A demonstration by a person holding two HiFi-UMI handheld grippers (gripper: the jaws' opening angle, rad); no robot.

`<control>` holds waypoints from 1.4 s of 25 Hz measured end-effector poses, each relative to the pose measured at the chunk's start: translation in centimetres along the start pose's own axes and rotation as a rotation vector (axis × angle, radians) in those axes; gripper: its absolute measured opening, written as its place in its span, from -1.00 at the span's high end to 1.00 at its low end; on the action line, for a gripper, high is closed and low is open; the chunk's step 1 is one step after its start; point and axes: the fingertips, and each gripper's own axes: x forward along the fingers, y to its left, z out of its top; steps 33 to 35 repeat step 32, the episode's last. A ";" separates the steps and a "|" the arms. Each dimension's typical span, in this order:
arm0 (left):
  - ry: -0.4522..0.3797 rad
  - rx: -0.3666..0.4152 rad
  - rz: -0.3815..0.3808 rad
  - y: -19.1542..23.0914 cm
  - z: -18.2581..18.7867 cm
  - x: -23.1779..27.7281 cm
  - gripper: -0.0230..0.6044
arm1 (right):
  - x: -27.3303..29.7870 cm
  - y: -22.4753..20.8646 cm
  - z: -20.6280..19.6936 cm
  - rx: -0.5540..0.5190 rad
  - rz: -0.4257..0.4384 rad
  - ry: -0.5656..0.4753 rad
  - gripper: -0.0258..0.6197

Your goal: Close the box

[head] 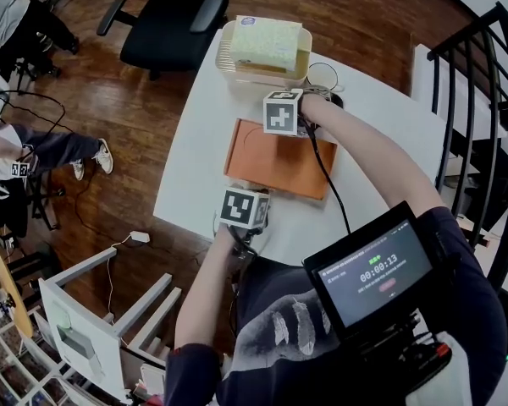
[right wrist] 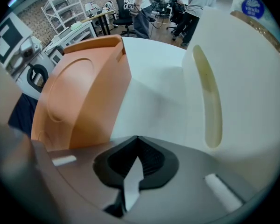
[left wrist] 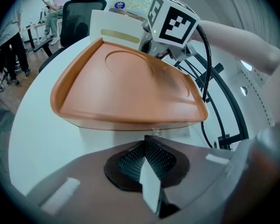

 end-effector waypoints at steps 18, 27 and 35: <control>-0.044 0.101 0.151 -1.0 -2.2 -7.5 0.88 | -12.8 4.3 -0.8 -0.057 -0.140 -0.083 0.91; -0.079 0.083 0.144 -1.9 -3.5 -8.6 0.88 | -14.2 7.7 -0.3 -0.090 -0.123 -0.111 0.91; -0.089 0.084 0.151 -2.0 -3.8 -9.0 0.88 | -14.8 8.2 0.4 -0.091 -0.134 -0.143 0.91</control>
